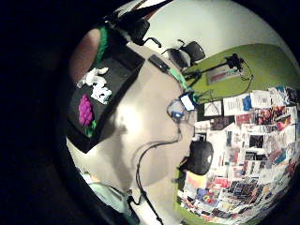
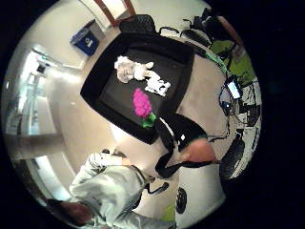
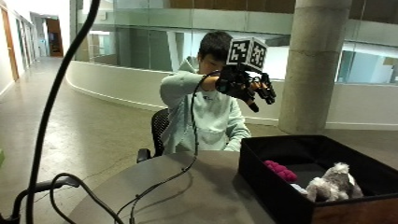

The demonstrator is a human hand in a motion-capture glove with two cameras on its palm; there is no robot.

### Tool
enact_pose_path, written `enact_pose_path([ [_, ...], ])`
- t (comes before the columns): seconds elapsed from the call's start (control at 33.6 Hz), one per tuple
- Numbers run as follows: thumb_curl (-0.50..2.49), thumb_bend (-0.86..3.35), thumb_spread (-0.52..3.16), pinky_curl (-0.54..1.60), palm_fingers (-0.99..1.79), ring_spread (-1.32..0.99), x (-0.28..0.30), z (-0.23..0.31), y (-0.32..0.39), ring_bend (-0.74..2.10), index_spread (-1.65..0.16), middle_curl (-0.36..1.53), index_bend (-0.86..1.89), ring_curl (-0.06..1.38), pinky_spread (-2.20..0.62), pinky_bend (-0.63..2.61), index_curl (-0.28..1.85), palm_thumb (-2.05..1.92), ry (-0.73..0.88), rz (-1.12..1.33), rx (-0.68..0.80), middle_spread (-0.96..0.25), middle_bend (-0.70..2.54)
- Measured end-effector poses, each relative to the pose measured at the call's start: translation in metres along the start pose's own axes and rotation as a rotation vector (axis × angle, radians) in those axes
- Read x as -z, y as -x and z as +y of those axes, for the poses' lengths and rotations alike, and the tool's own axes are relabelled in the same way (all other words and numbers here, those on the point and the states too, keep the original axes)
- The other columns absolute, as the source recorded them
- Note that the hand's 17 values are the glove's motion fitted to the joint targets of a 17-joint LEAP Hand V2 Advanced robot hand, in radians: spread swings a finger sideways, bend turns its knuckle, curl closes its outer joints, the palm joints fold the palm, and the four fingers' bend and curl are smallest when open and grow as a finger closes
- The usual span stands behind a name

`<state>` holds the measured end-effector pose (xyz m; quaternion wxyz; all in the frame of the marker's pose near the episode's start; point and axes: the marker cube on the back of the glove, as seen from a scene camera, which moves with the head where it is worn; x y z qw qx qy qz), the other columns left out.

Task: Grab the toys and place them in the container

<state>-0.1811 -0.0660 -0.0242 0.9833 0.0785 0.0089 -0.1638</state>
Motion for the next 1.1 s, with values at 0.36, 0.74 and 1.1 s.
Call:
enact_pose_path([
  [0.36,0.36,-0.01,1.29,0.37,0.08,-0.2,-0.017,0.029,-0.036,0.32,-0.26,0.4,0.31,0.3,-0.03,0.7,0.51,0.29,0.03,-0.001,-0.043,-0.12,0.2],
  [0.74,0.34,-0.01,1.32,0.36,0.11,-0.2,-0.03,0.047,-0.047,0.29,-0.26,0.42,0.27,0.31,-0.03,0.67,0.51,0.29,0.067,0.027,-0.051,-0.13,0.21],
  [1.1,0.32,-0.01,1.33,0.35,0.13,-0.21,-0.031,0.05,-0.055,0.27,-0.26,0.43,0.25,0.31,-0.03,0.65,0.52,0.29,0.055,0.015,-0.059,-0.13,0.2],
])
